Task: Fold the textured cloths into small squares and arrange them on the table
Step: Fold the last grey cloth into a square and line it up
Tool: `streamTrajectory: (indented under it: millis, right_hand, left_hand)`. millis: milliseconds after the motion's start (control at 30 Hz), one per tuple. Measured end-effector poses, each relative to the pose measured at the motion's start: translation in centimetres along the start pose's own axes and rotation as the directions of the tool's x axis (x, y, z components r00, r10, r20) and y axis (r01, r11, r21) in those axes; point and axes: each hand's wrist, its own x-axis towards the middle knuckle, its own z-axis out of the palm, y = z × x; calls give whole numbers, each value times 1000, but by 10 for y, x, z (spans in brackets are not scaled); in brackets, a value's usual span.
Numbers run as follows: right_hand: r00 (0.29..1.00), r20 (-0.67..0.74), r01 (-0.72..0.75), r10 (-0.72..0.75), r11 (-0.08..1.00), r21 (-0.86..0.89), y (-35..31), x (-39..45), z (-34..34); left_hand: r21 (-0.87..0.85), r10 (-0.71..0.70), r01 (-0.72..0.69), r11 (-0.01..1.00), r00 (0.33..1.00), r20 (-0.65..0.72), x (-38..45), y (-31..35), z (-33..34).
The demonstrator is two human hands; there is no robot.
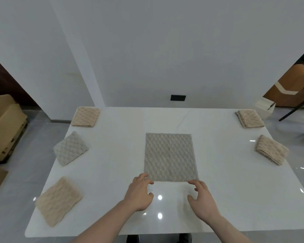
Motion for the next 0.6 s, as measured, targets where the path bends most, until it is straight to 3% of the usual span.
streamTrajectory:
  millis: [300, 600]
  right_hand:
    - [983, 176, 80, -56, 988, -130, 48, 61, -51]
    - [918, 388, 233, -81, 903, -362, 82, 119, -64]
  left_hand:
    - [98, -202, 195, 976, 977, 69, 40, 35, 35]
    - [191, -370, 339, 921, 915, 163, 70, 57, 61]
